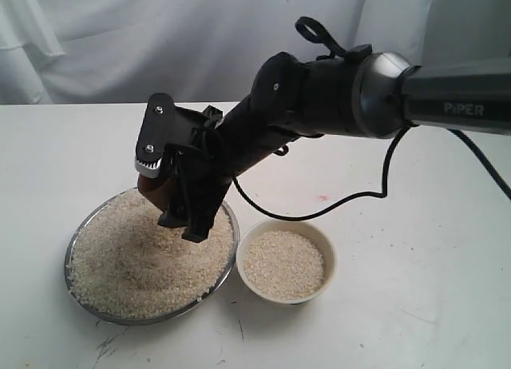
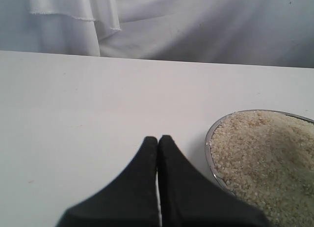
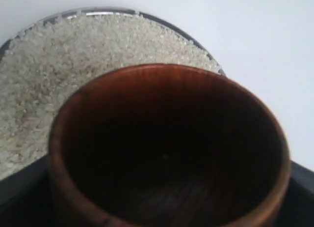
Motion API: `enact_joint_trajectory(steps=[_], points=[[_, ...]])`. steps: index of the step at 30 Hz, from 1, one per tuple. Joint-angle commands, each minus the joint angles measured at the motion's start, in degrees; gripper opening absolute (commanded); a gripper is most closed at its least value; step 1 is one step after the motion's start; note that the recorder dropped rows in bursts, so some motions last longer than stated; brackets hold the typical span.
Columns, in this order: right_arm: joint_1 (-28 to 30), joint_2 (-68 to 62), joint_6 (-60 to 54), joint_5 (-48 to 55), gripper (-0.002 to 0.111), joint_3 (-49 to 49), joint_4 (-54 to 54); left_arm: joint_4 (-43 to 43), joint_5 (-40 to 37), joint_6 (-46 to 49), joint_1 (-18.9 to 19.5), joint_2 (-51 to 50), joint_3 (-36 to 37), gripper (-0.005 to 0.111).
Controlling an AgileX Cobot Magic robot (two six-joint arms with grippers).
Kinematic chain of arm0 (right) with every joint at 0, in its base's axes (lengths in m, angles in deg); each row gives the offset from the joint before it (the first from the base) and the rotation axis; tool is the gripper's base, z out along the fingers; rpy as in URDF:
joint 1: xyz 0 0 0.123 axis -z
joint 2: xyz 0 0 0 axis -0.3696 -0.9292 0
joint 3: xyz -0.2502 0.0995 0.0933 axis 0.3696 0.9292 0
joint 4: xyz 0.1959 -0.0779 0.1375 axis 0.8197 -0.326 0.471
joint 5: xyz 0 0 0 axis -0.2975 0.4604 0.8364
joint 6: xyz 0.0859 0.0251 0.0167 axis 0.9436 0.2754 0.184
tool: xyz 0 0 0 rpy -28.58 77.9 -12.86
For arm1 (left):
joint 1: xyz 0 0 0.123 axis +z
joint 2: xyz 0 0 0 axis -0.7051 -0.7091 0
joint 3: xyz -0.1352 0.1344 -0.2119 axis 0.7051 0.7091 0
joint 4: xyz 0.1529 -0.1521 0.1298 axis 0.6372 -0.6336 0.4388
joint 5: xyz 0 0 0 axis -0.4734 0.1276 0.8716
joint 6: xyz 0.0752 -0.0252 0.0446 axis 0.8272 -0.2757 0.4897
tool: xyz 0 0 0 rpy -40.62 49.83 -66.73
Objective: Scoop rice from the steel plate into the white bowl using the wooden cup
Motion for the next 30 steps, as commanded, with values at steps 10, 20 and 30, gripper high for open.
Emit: enact_joint_trajectory(steps=[10, 20, 30], points=[[-9.0, 2.1, 24.4, 2.2, 0.000, 0.1, -35.2, -0.1, 0.4, 0.0, 0.1, 0.2, 0.3, 0.000], [-11.6, 2.2, 34.4, 7.2, 0.000, 0.1, -51.4, -0.1, 0.4, 0.0, 0.1, 0.2, 0.3, 0.000], [-11.9, 3.5, 38.1, 6.7, 0.000, 0.1, -49.1, -0.1, 0.4, 0.0, 0.1, 0.2, 0.3, 0.000]])
